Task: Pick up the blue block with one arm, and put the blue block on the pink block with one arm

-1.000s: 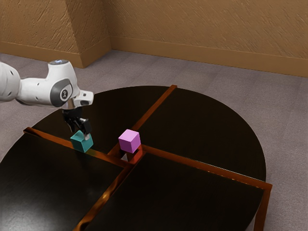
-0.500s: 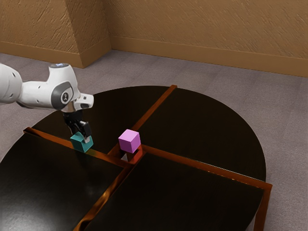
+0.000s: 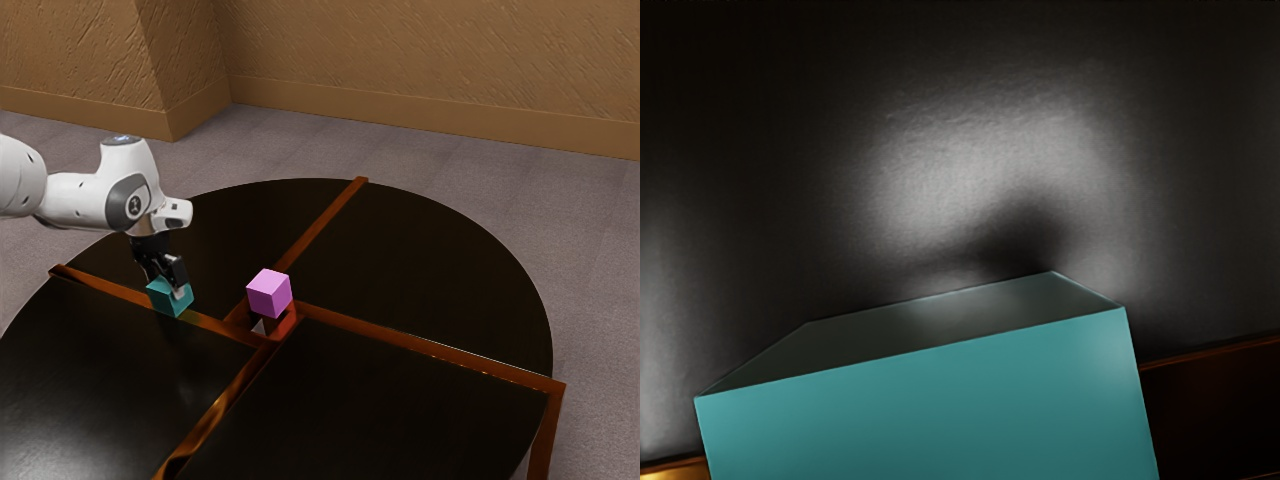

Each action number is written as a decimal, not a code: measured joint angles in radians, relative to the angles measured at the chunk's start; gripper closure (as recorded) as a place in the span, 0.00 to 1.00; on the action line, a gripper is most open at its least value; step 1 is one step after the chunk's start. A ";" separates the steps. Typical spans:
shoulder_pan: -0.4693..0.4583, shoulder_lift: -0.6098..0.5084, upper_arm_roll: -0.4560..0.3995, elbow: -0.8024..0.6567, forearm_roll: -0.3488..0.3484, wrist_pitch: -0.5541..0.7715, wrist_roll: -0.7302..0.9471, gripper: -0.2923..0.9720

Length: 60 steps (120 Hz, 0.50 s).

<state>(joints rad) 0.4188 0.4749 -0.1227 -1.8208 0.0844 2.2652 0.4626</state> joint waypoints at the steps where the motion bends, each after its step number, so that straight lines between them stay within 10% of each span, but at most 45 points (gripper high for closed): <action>1: 0.000 0.000 0.000 0.000 0.000 0.001 0.000 0.23; 60: 0.000 0.026 -0.001 0.016 -0.002 0.022 0.006 0.23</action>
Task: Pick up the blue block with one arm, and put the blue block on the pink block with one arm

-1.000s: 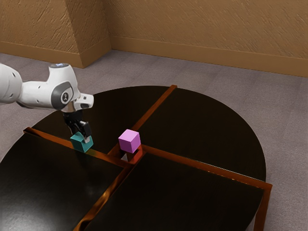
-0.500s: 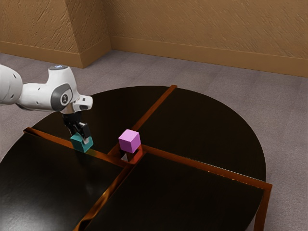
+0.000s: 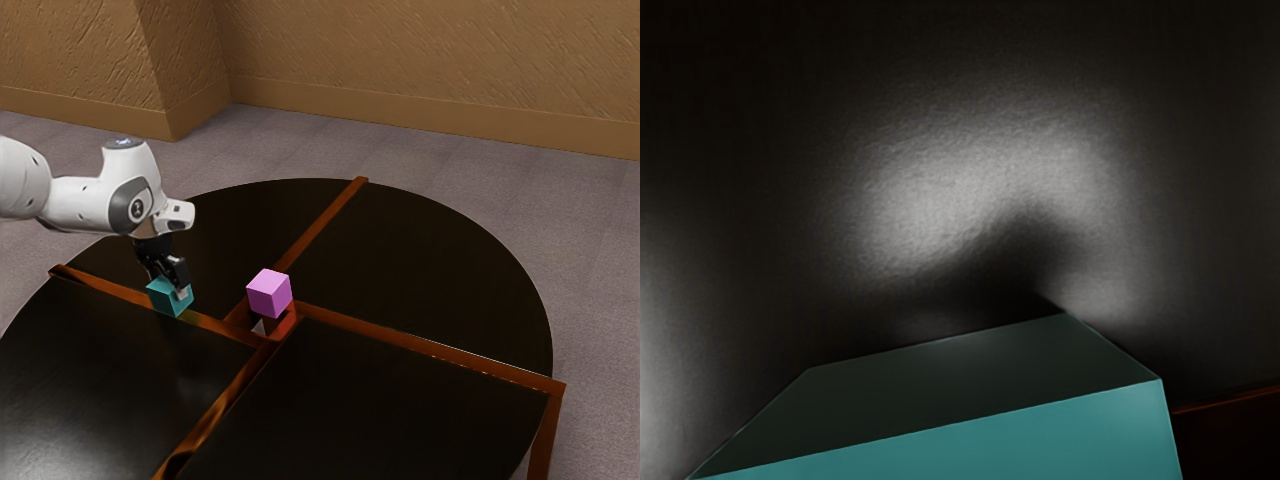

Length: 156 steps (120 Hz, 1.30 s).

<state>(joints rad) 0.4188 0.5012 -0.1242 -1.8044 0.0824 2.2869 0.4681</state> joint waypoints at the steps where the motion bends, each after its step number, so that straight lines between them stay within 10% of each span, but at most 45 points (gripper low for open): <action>1: 0.000 0.000 0.000 0.000 0.000 0.000 0.000 0.23; 156: -0.002 0.009 -0.002 0.000 -0.015 -0.002 -0.058 0.23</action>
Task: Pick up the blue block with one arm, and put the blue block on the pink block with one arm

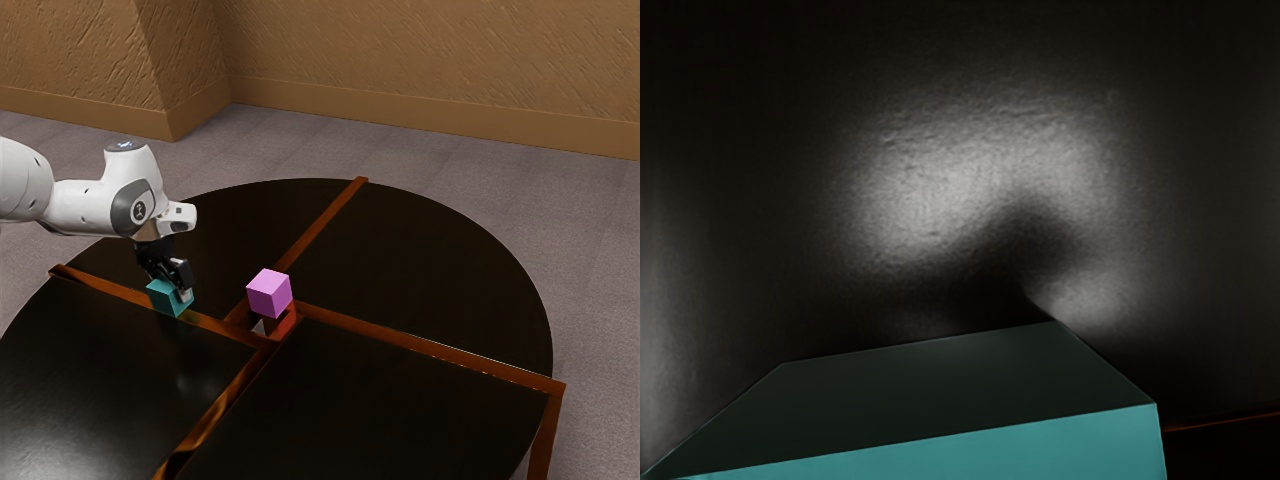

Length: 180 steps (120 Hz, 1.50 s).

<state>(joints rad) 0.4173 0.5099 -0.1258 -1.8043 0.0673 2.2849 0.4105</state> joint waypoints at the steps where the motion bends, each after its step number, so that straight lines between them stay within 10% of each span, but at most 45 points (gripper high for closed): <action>1: 0.000 0.000 0.000 0.000 0.000 0.000 0.000 0.23; 118: 0.000 -0.007 0.000 0.000 0.009 0.003 -0.032 0.48; 180: -0.002 -0.205 -0.062 -0.067 0.008 -0.037 -0.057 0.50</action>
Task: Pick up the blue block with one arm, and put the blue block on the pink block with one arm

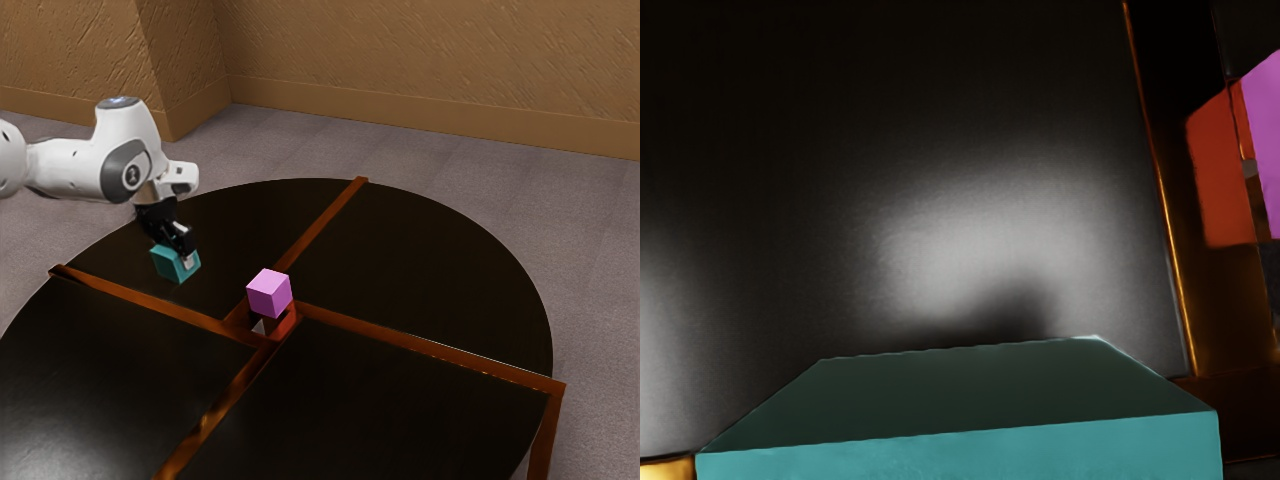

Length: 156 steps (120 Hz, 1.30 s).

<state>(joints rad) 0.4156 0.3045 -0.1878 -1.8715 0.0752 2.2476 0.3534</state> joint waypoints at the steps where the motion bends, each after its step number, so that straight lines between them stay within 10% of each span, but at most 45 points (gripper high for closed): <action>1: 0.000 -0.002 -0.001 -0.001 0.000 -0.001 -0.001 0.50; 156: -0.067 0.120 -0.191 0.167 0.051 -0.130 -0.286 0.50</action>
<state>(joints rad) 0.3485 0.4250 -0.3790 -1.7049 0.1257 2.1171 0.0677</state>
